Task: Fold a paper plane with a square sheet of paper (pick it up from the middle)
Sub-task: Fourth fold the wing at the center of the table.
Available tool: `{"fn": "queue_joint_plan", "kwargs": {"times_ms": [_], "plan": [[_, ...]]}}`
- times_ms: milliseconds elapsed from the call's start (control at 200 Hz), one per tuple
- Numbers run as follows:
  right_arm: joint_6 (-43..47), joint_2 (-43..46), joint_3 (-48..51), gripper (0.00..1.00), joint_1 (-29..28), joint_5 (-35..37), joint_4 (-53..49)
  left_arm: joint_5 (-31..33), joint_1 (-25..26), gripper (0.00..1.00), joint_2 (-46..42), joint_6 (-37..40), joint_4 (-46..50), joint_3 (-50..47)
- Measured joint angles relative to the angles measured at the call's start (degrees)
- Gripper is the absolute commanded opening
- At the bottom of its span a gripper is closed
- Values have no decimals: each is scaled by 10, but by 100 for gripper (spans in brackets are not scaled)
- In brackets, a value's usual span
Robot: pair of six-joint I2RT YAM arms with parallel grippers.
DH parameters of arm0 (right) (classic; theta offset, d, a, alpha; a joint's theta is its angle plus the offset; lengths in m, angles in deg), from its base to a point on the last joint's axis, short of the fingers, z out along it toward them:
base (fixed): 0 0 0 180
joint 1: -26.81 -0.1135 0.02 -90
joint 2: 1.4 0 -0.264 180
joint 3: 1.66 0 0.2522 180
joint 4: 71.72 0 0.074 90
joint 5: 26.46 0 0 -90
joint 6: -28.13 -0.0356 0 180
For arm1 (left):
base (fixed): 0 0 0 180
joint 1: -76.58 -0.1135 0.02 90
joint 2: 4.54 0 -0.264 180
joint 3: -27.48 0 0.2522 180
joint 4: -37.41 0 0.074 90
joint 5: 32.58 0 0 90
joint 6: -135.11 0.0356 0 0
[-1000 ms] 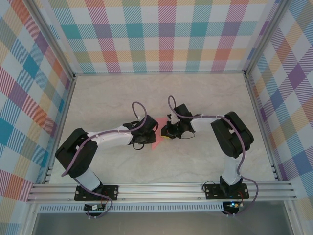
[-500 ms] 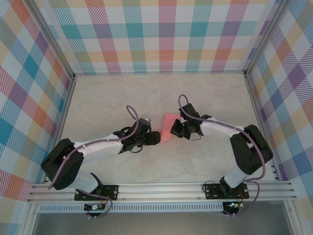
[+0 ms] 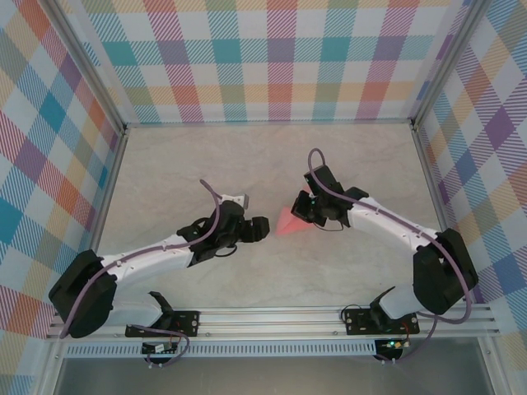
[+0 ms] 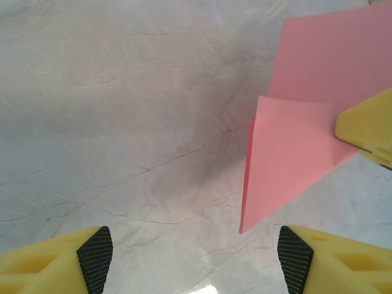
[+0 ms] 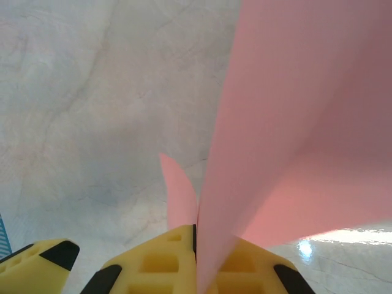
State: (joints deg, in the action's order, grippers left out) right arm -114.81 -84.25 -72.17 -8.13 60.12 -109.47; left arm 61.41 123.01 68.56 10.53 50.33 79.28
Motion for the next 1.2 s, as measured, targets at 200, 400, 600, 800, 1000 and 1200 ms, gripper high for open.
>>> {"fn": "queue_joint_plan", "kwargs": {"times_ms": [200, 400, 600, 800, 1000, 1200], "plan": [[-4, -31, -1, 5, -1, -9, 12, 1, 1, 75, -5, 15, -8, -8], [-31, -87, 8, 5, -5, -34, 54, -2, 7, 75, 4, 41, -31, -12], [-68, -114, 9, 5, -9, -52, 82, 1, 38, 74, 46, 99, -82, -23], [-101, -122, 21, 5, -9, -59, 89, 19, 60, 66, 109, 173, -115, -25], [-121, -124, 28, 6, -9, -70, 95, 19, 73, 55, 148, 253, -191, -57], [-131, -124, 32, 6, -9, -82, 104, 16, 76, 48, 178, 327, -255, -62]]}}
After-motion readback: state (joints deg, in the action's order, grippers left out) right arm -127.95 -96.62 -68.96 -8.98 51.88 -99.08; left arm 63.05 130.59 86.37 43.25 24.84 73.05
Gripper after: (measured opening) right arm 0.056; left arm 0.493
